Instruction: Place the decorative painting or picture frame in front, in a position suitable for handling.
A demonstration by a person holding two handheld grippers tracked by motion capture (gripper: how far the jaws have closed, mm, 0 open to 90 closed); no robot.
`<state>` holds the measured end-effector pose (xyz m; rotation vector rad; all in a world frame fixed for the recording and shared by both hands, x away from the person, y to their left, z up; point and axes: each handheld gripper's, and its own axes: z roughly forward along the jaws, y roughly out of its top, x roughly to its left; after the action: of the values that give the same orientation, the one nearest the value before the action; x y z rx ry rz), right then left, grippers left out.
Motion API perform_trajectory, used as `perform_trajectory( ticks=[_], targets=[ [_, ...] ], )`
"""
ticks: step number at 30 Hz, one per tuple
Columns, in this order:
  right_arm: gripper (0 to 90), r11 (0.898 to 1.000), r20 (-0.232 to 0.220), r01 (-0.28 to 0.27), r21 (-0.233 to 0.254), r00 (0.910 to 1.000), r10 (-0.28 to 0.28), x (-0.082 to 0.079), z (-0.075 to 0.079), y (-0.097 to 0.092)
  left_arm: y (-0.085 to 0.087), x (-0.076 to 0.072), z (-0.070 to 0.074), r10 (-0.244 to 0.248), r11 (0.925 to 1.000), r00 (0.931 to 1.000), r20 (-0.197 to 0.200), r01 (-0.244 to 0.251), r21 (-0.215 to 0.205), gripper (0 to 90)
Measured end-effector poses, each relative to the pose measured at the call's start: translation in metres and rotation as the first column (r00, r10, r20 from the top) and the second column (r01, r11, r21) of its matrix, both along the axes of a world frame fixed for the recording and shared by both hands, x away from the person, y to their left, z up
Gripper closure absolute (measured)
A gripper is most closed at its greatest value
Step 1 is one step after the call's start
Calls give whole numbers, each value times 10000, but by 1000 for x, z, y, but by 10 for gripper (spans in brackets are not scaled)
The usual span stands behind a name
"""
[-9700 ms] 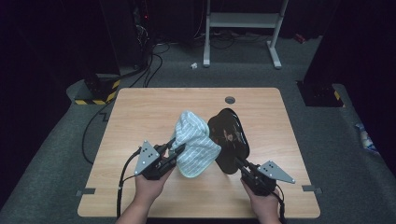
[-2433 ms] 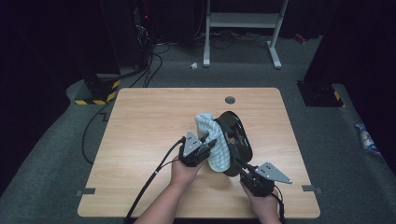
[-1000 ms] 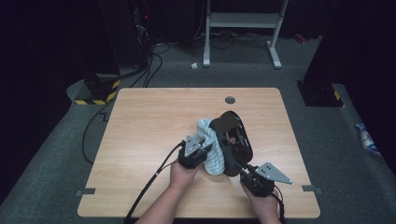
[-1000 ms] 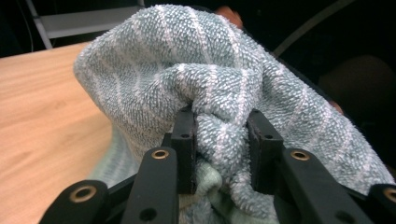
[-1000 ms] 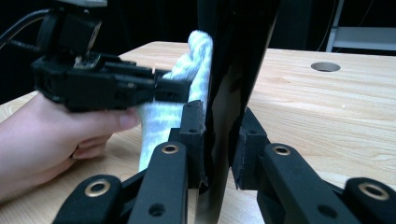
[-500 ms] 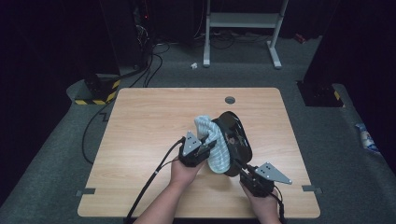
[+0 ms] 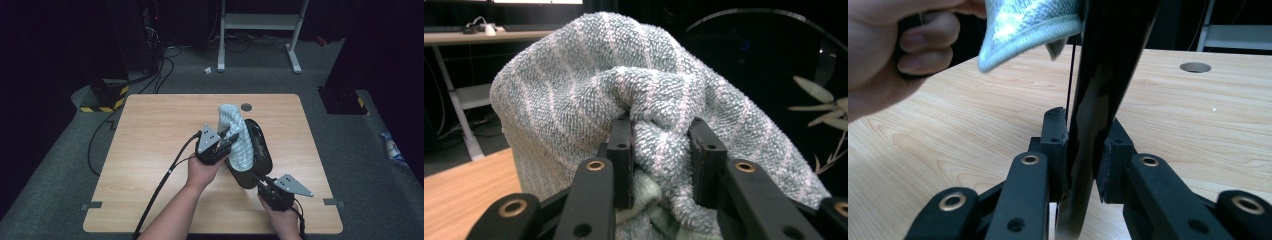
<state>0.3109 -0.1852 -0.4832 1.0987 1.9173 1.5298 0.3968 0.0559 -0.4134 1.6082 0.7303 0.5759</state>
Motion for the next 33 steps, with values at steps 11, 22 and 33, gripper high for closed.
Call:
perform_trajectory(
  ticks=[11,22,33],
  targets=[
    [762,10000,-22,-31,69,10000,31,1,0,1,4,-6,-39,-6,9988,9980,-639,37,483,687],
    [762,10000,1,-66,67,10000,66,1,0,2,13,-2,-72,305,9921,9922,-1207,-153,1246,687],
    [764,10000,27,-87,11,10000,87,1,0,2,24,10,-88,778,9819,9825,-1694,-460,1837,687]
  ],
)
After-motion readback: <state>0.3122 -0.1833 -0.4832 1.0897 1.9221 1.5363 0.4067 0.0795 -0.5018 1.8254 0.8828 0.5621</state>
